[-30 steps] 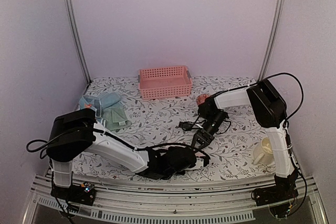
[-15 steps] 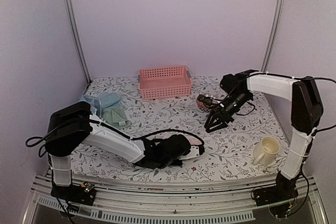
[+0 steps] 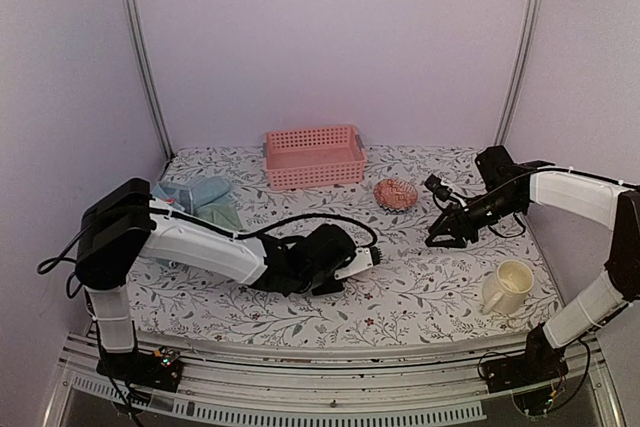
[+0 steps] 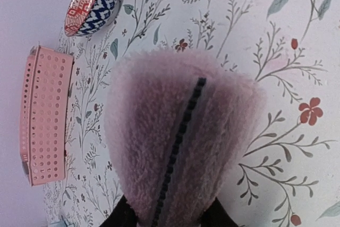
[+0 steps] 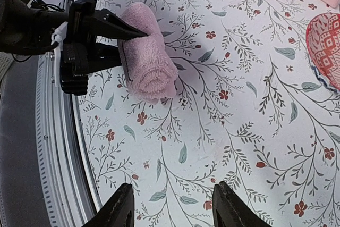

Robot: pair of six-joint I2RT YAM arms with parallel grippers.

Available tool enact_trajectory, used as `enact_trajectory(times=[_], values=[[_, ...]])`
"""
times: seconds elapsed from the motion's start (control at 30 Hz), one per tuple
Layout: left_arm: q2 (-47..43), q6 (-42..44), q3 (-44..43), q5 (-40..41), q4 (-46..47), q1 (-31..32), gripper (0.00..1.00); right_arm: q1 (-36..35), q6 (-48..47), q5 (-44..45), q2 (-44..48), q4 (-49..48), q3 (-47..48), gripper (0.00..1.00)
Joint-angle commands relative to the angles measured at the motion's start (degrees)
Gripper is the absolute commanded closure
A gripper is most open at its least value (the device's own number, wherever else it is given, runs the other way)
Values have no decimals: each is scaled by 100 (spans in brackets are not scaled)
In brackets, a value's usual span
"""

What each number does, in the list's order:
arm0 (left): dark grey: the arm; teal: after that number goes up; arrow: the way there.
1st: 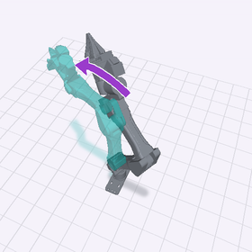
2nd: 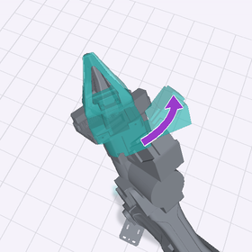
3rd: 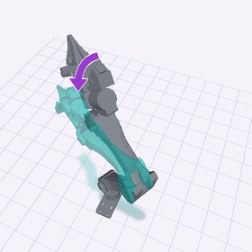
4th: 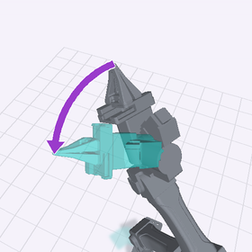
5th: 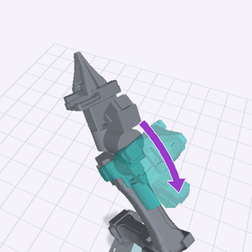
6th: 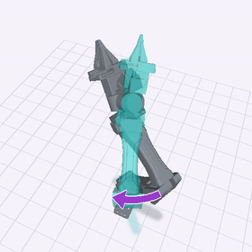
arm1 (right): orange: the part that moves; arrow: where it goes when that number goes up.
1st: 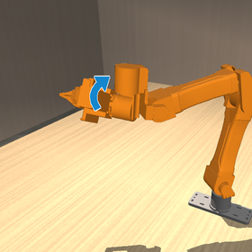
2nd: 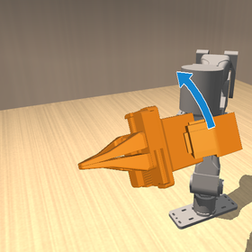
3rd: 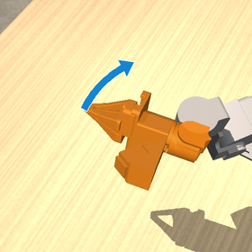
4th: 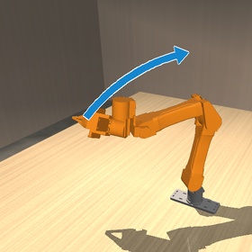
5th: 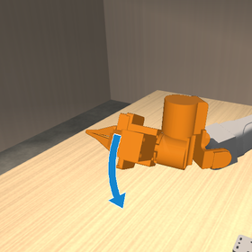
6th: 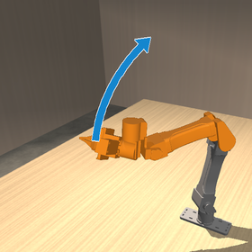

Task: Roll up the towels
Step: Roll the towel at the center of the board, then pick up the towel from the center of the board.

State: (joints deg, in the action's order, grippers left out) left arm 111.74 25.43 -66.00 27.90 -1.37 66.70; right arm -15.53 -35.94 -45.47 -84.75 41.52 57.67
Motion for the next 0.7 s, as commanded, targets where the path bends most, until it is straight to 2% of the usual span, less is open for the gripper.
enact_trajectory(times=[0.0, 0.23, 0.67], values=[[-192, -265, -432, 65, -401, -230, 100, -3, 90, 13, -97, -390, 100, 48], [273, -405, -1236, 545, -866, -481, 100, -5, 42, -1, -116, -386, 77, 48], [1089, -917, -3218, 1620, -1570, -1422, 100, -4, 46, -3, -126, -377, 23, 48]])
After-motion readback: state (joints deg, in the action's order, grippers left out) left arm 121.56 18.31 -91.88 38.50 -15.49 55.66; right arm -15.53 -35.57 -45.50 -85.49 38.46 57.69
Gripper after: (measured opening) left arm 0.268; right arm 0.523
